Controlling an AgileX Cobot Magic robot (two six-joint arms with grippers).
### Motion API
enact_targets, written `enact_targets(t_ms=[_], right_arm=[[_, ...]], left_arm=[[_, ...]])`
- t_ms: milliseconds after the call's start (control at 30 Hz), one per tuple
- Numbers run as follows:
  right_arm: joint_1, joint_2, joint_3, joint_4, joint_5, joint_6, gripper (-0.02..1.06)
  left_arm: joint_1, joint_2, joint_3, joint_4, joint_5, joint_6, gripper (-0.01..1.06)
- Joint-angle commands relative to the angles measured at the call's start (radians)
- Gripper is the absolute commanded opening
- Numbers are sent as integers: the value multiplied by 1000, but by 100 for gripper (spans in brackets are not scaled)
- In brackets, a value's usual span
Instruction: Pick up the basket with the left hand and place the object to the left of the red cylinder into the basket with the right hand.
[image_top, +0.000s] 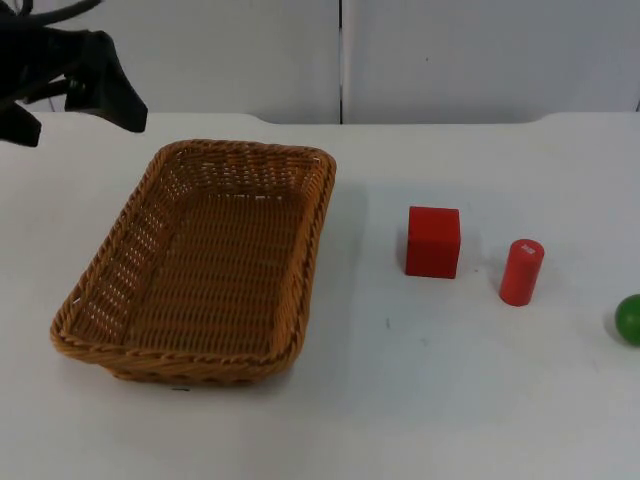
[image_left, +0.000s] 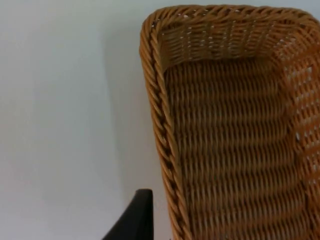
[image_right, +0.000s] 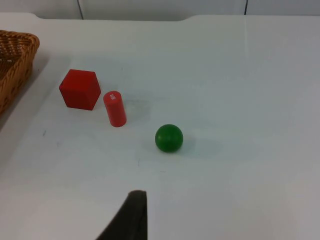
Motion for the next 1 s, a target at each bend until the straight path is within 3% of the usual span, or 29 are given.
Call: enact_targets(t_ms=[0,200,667,967], right_arm=[[-6,-3,1,-4,-4,-1,105],[-6,-3,1,-4,-4,-1,105],[-6,-3,1,-8,-4,3,105],[-6,-3,1,-28,-4,37,105]], left_arm=[[1,42,-28,27,8,-15,105],[1,134,-90,55,38,-55,105],[1,366,-286,155,222,-123,105],[1,477,-395,196,296,-166,105]])
